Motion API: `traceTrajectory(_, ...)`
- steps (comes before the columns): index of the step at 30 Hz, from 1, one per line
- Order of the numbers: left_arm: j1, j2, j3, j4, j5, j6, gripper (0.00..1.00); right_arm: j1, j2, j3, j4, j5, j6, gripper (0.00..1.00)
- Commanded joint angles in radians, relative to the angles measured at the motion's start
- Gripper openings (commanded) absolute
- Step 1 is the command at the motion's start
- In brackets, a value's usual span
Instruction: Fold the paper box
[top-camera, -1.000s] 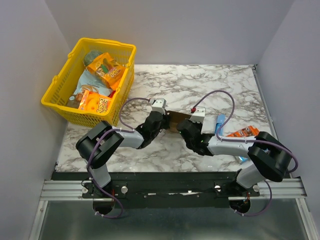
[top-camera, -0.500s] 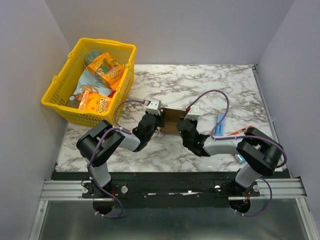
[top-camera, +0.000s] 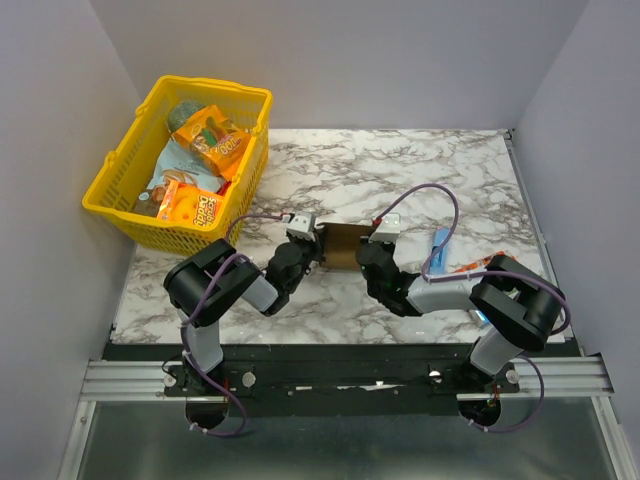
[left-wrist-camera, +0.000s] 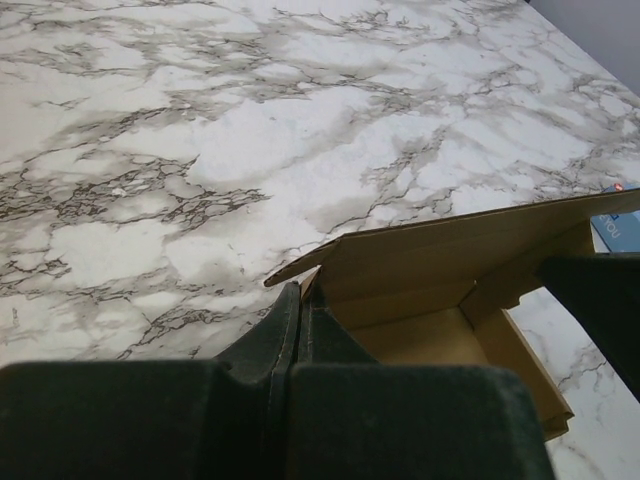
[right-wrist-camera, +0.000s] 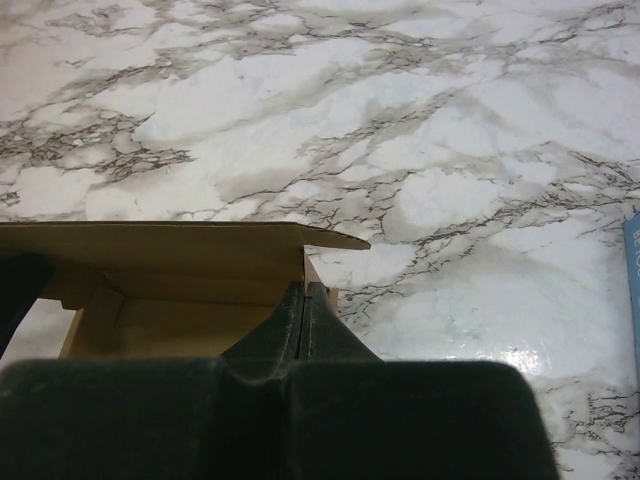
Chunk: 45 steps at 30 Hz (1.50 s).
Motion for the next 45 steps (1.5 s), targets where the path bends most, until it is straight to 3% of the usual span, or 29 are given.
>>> traceTrajectory(1, -0.023, 0.002, 0.04, -0.072, 0.055, -0.078, 0.0, 0.023, 0.036, 0.024, -0.028, -0.049, 0.073, 0.01)
traceTrajectory(18, -0.034, 0.062, -0.023, -0.055, 0.069, -0.094, 0.0, 0.032, -0.014, 0.034, -0.214, -0.055, 0.182, 0.04)
traceTrajectory(21, -0.037, 0.053, -0.042, -0.061, 0.043, -0.06, 0.0, 0.052, -0.091, 0.031, -0.278, -0.055, 0.171, 0.19)
traceTrajectory(22, -0.037, 0.052, -0.046, -0.063, 0.031, -0.052, 0.0, 0.067, -0.131, 0.028, -0.297, -0.057, 0.169, 0.34)
traceTrajectory(25, -0.044, 0.048, -0.049, -0.075, 0.012, -0.014, 0.0, 0.089, -0.192, 0.015, -0.379, -0.074, 0.177, 0.55)
traceTrajectory(28, -0.058, 0.046, -0.056, -0.078, 0.004, 0.026, 0.0, 0.124, -0.28, -0.011, -0.481, -0.075, 0.214, 0.64)
traceTrajectory(37, -0.104, 0.028, -0.065, -0.118, -0.072, 0.121, 0.0, 0.165, -0.614, -0.077, -0.63, -0.146, 0.237, 0.65)
traceTrajectory(41, -0.133, 0.034, -0.067, -0.107, -0.097, 0.163, 0.0, 0.159, -0.66, -0.006, -0.662, -0.17, 0.202, 0.57)
traceTrajectory(45, -0.161, 0.031, -0.075, -0.09, -0.105, 0.186, 0.0, 0.095, -0.601, 0.101, -0.703, -0.233, 0.22, 0.54)
